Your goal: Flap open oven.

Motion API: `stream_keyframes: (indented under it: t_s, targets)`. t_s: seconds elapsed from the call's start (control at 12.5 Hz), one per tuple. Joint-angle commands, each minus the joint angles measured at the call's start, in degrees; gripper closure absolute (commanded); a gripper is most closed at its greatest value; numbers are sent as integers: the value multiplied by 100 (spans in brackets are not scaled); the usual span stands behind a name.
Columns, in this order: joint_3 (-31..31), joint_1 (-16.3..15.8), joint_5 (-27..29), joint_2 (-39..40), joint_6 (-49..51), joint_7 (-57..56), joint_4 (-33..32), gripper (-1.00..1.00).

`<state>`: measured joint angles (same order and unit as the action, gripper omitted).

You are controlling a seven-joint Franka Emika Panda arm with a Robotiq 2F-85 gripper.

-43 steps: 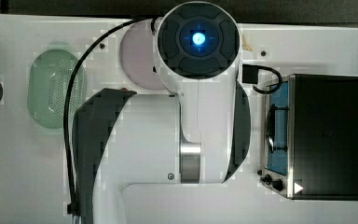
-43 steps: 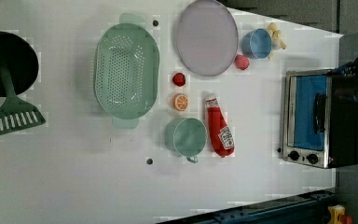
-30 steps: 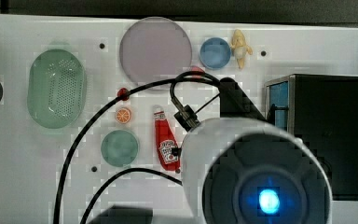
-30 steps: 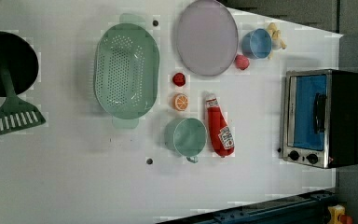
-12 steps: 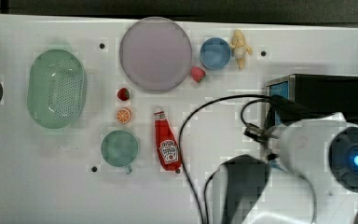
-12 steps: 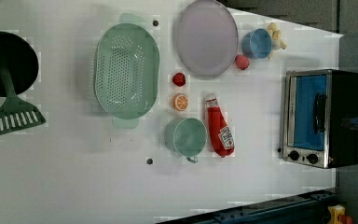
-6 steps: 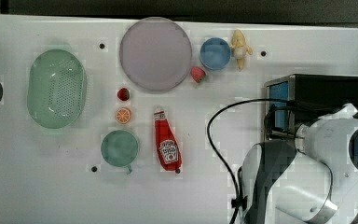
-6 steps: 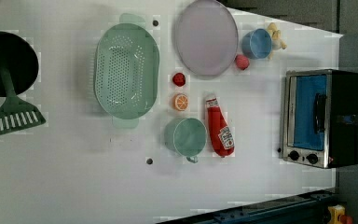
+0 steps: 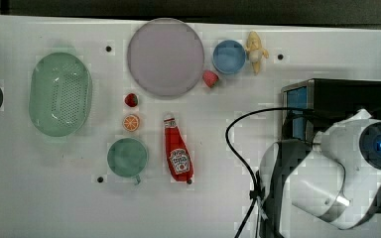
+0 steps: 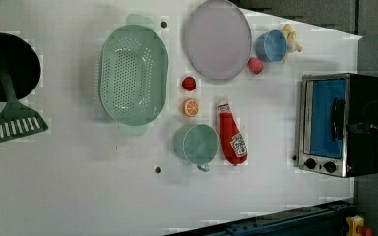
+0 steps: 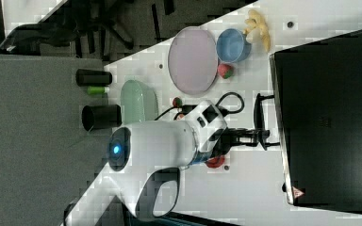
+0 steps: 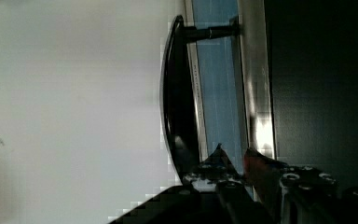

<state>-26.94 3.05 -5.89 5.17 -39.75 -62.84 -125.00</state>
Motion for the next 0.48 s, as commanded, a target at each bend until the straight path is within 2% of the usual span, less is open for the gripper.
stream_keyframes:
  t_s: [0.08,0.48]
  targets:
    - [35,-33,29,149,-362,-249,6,65]
    - [125,-58,114,525,-552,-230,7,65]
